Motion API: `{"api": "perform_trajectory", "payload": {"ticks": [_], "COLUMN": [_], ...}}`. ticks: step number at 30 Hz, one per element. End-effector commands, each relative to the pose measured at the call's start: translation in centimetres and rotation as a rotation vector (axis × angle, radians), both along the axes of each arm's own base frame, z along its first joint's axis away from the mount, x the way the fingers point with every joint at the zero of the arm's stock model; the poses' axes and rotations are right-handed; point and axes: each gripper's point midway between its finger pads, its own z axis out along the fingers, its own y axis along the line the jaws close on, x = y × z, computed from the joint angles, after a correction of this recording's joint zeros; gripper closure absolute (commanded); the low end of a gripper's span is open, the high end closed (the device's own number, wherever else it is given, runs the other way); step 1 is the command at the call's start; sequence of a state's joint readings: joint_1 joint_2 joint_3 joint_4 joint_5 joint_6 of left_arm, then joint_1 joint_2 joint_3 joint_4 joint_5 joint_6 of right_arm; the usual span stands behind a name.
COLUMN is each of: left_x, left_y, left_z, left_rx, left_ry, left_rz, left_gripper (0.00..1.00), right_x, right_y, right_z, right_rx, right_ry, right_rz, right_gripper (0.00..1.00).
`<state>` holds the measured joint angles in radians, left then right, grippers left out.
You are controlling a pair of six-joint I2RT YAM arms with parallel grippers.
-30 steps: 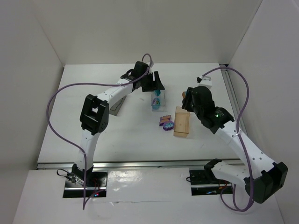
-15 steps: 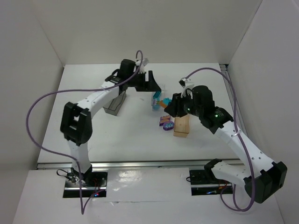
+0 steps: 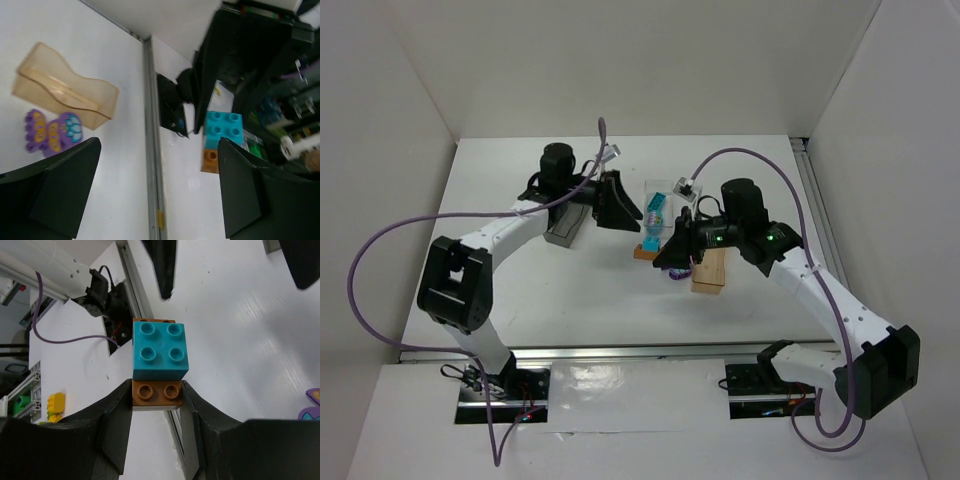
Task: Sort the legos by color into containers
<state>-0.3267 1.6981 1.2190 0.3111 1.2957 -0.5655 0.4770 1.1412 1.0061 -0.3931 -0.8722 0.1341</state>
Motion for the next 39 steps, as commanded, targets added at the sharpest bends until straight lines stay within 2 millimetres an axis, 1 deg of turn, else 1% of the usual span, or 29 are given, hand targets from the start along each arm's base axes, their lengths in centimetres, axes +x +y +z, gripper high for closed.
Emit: {"api": "perform_trajectory", "payload": {"ticks": [1, 2, 3, 4, 5, 6, 7, 8, 9, 12, 13, 14, 15, 16, 17, 19, 20, 21, 23, 24, 25, 27, 29, 30, 33, 34, 35, 38, 39], "left_x": [-2.9, -3.5, -3.6, -3.5, -3.9, -4.5, -4.5, -4.9, -5.2, -6.1, -5.5, -6.0, -5.3, -5.7, -5.4, -5.4, -5.7, -5.5, -5.8, -5.5, -5.5, -5.9, -5.7, -5.6, -5.6, -5.5, -5.5, -5.3, -5.3], "left_y": [-0.9, -1.7, -2.0, -2.1, -2.4, -2.2, -2.2, -2.4, -2.3, -2.6, -2.9, -3.0, -3.3, -3.4, -3.6, -3.6, -3.8, -3.9, -4.1, -4.2, -4.2, -4.4, -4.4, -4.5, -4.4, -4.5, -4.5, -4.6, -4.6], "left_z": [2.7, 2.7, 3.3, 2.8, 2.6, 3.0, 3.7, 3.0, 3.7, 3.5, 3.0, 2.3, 2.5, 2.7, 2.3, 2.4, 2.4, 2.0, 2.0, 1.6, 1.7, 1.1, 0.9, 0.2, 0.1, -0.2, -0.2, -0.2, -0.2], "left_rx": [-0.072, -0.054, -0.064, -0.055, -0.056, -0.071, -0.087, -0.086, -0.095, -0.09, -0.09, -0.055, -0.051, -0.044, -0.037, -0.036, -0.037, -0.034, -0.023, -0.015, -0.015, -0.004, 0.006, 0.023, 0.025, 0.028, 0.028, 0.028, 0.028], "left_ry": [-0.188, -0.137, -0.193, -0.165, -0.161, -0.163, -0.19, -0.17, -0.186, -0.165, -0.206, -0.128, -0.172, -0.15, -0.158, -0.151, -0.151, -0.141, -0.131, -0.124, -0.127, -0.1, -0.099, -0.083, -0.082, -0.073, -0.073, -0.073, -0.073], "left_rz": [-0.185, -0.211, -0.224, -0.225, -0.236, -0.261, -0.259, -0.267, -0.277, -0.308, -0.29, -0.288, -0.269, -0.278, -0.271, -0.27, -0.279, -0.279, -0.281, -0.273, -0.274, -0.284, -0.274, -0.264, -0.265, -0.266, -0.266, -0.266, -0.266], "left_gripper": [0.0, 0.0, 0.01, 0.01, 0.03, 0.03, 0.05, 0.05, 0.06, 0.12, 0.12, 0.14, 0.14, 0.14, 0.14, 0.18, 0.18, 0.2, 0.26, 0.28, 0.29, 0.3, 0.29, 0.29, 0.32, 0.34, 0.42, 0.54, 0.66], "right_x": [-0.2, 0.0, 0.0, 0.0, 0.1, 0.1, 0.2, 0.2, 0.3, 0.5, 0.9, 1.2, 1.2, 1.2, 1.3, 1.5, 1.5, 1.4, 1.8, 1.8, 1.8, 2.0, 2.3, 2.5, 2.8, 2.8, 2.9, 2.9, 2.8], "right_y": [0.3, 0.4, 0.4, 0.4, 0.5, 0.5, 0.5, 0.5, 0.5, 0.5, 0.2, 0.3, 0.3, 0.3, 0.4, 0.5, 0.5, 0.4, 0.3, 0.3, 0.3, 0.3, 0.4, 0.3, 0.2, 0.2, 0.1, 0.1, 0.1], "right_z": [1.1, 0.8, 0.8, 0.8, 0.9, 0.9, 0.6, 0.6, 0.6, 0.5, 0.4, 0.3, 0.0, 0.0, 0.2, -0.1, -0.1, -0.3, -0.5, -0.5, -0.7, -1.0, -0.9, -1.0, -1.2, -1.2, -1.2, -1.2, -1.6], "right_rx": [0.037, 0.033, 0.033, 0.033, 0.037, 0.037, 0.033, 0.033, 0.028, 0.024, 0.02, 0.018, 0.018, 0.018, 0.024, 0.019, 0.019, 0.015, 0.002, 0.002, 0.002, -0.005, -0.005, -0.011, -0.02, -0.02, -0.024, -0.024, -0.029], "right_ry": [-0.029, -0.019, -0.019, -0.019, -0.027, -0.027, -0.019, -0.019, -0.021, -0.023, -0.025, -0.018, -0.017, -0.017, -0.018, -0.008, -0.008, 0.0, -0.006, -0.006, -0.006, 0.008, -0.002, -0.005, -0.009, -0.009, -0.012, -0.012, -0.003], "right_rz": [0.069, 0.069, 0.069, 0.069, 0.069, 0.069, 0.069, 0.069, 0.061, 0.053, 0.036, 0.024, 0.024, 0.024, 0.021, 0.021, 0.021, 0.021, -0.003, -0.003, -0.003, -0.013, -0.021, -0.033, -0.05, -0.05, -0.058, -0.058, -0.058], "right_gripper": [0.83, 0.83, 0.83, 0.83, 0.83, 0.83, 0.83, 0.83, 0.83, 0.83, 0.83, 0.83, 0.83, 0.83, 0.83, 0.83, 0.83, 0.83, 0.83, 0.83, 0.83, 0.83, 0.83, 0.83, 0.83, 0.83, 0.83, 0.83, 0.83]}}
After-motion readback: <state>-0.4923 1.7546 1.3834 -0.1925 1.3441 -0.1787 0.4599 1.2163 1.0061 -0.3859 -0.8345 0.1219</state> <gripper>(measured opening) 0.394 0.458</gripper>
